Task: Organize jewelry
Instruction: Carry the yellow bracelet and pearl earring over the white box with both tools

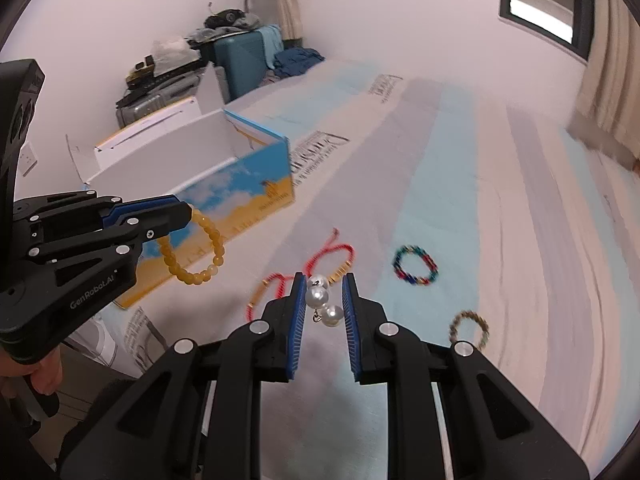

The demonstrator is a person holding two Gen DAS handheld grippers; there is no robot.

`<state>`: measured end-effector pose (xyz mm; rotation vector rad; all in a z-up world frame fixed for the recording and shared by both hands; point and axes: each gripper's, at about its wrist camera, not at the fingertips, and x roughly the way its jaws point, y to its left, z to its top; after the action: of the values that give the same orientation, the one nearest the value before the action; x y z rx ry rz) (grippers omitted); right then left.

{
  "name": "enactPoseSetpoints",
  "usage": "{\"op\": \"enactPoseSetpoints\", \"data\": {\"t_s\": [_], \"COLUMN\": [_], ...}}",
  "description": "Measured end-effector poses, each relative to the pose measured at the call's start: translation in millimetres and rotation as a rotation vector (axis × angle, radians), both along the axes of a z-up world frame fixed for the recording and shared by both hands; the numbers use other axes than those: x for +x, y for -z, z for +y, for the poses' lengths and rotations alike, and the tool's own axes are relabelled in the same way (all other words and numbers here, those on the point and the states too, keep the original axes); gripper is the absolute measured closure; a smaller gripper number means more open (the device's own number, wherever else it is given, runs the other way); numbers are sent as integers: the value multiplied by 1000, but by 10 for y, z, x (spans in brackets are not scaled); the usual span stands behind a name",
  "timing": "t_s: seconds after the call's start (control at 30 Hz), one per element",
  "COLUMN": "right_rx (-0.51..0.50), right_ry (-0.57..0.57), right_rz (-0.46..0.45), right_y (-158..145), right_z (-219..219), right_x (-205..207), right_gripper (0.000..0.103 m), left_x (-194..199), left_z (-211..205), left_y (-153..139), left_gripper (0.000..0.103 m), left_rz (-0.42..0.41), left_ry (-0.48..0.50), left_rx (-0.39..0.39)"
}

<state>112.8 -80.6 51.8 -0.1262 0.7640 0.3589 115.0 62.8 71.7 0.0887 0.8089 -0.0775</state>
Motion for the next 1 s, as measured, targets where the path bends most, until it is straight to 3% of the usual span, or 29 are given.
{"op": "enactPoseSetpoints", "data": {"t_s": [0.43,1.0], "right_rx": [-11,-10], "right_ry": [-78,-194], "right_rz": [-42,-76], "right_y": [-324,-534], "right_z": [668,1560], "right_x": [-23,49], "right_gripper": [86,86], "left_x": [-158,-279], "left_z": [677,1479], "left_y": [-356,-521], "left_gripper": [94,94], "left_rz": [-39,-56], "left_ry": [-92,-207], "left_rx": [3,8]}}
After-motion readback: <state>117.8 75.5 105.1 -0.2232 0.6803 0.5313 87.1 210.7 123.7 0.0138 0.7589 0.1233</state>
